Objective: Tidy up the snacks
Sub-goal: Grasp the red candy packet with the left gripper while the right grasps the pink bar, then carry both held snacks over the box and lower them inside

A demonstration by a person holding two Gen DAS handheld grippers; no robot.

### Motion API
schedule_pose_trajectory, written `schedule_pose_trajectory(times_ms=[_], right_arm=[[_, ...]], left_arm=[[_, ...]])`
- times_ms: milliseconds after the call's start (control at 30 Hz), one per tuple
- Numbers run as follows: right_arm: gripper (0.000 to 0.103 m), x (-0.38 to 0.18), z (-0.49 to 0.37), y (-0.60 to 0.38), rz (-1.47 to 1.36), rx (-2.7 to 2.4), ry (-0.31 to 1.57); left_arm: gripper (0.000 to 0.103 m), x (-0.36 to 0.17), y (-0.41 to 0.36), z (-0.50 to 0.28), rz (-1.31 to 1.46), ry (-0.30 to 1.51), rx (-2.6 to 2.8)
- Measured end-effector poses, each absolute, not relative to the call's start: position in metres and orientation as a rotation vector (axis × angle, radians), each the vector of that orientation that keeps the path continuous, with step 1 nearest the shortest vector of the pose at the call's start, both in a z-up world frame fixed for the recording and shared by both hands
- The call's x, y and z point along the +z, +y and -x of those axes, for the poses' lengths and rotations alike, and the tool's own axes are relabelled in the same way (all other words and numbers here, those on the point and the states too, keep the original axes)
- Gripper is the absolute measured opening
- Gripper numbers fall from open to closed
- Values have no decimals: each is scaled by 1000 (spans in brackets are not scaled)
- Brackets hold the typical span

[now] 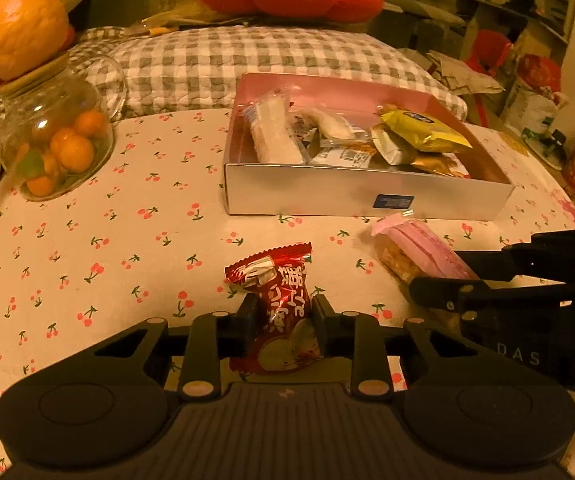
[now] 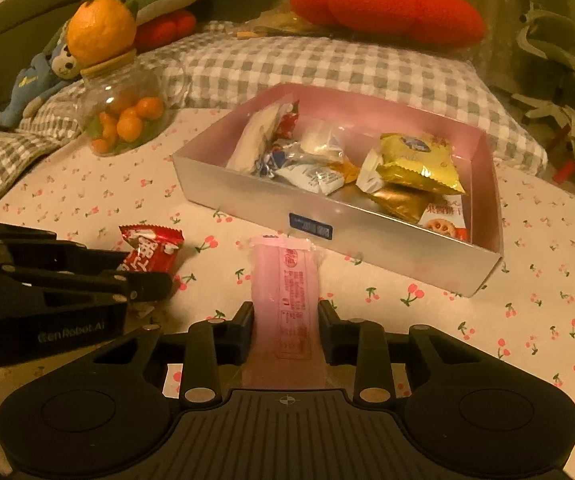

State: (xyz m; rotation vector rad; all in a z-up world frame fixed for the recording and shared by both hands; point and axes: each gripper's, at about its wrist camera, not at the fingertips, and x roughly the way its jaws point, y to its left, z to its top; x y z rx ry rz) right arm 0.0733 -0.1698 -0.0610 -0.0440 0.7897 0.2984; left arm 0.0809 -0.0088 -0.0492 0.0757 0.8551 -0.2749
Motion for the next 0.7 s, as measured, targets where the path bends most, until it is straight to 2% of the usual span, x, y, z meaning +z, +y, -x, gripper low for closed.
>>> schedule_pose_trajectory(times_ms=[167,700], right_arm=[[31,-55,-71,-169,39,316,781],[31,-28,-60,-168,2,350,729]], left_arm=[[23,-48,-12,-81,-88,857,-284],[22,-31,-7,-79,-17,841,-294]])
